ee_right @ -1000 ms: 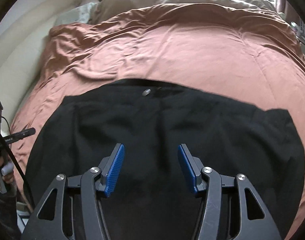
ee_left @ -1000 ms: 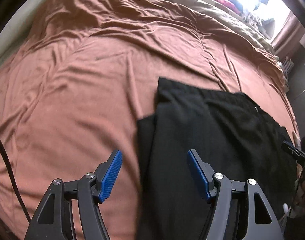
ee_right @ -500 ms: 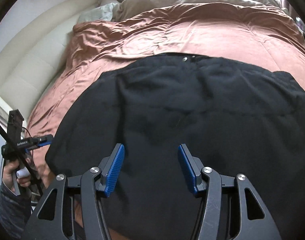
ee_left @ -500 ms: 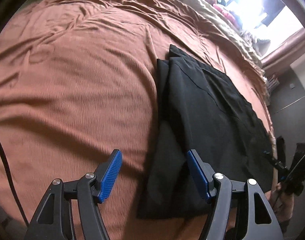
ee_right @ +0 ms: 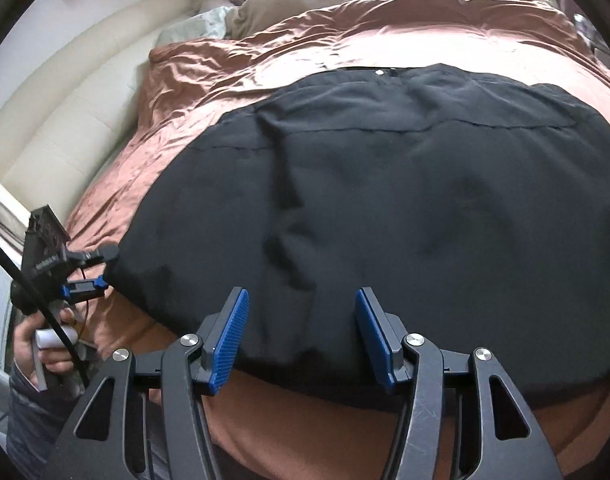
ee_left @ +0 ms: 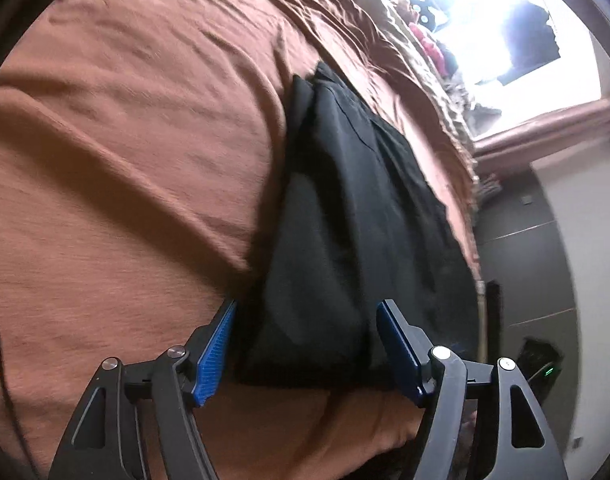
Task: Fold large clothes
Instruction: 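Close both tools on the jacket hem edge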
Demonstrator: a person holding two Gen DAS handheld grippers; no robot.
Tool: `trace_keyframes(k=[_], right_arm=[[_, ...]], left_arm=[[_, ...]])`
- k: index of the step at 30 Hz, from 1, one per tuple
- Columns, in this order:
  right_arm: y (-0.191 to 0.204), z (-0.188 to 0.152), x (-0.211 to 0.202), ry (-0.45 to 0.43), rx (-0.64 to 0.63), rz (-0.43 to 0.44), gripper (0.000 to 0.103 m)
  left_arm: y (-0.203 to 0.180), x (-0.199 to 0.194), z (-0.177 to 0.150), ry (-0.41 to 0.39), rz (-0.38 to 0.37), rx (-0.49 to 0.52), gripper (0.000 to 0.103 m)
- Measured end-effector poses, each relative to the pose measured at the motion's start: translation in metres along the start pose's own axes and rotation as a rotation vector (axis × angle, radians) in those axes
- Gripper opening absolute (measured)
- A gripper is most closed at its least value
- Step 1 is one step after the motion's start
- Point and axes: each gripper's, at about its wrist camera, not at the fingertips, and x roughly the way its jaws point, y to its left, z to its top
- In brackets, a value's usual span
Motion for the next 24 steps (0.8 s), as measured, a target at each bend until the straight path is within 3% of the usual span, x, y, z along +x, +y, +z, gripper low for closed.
trace_keyframes(k=[3, 6, 8, 10, 15, 24], right_arm=[[0.004, -0.004, 0.007, 0.010, -0.013, -0.024, 0.053], [0.004, -0.004, 0.016, 0.007, -0.014, -0.070, 0.039], [0.001, -0.005, 0.022, 0.007, 0.001, -0.082, 0.033], [0.001, -0.008, 0.027, 0.005, 0.011, -0.085, 0.033], [0.009, -0.008, 0.031, 0.013, -0.011, -0.118, 0.033], [-0.016, 0.040, 0.052, 0.052, 0.066, -0.128, 0.026]], left_arm=[[-0.005, 0.011, 0.004, 0.003, -0.029, -0.003, 0.075], [-0.011, 0.018, 0.004, -0.012, -0.007, -0.005, 0.075], [-0.016, 0.019, 0.001, -0.024, 0.014, -0.001, 0.069], [-0.017, 0.020, -0.001, -0.015, 0.009, -0.007, 0.052], [-0.019, 0.015, -0.007, -0.041, -0.001, -0.013, 0.032], [-0.021, 0.006, -0.013, -0.073, 0.015, -0.050, 0.029]])
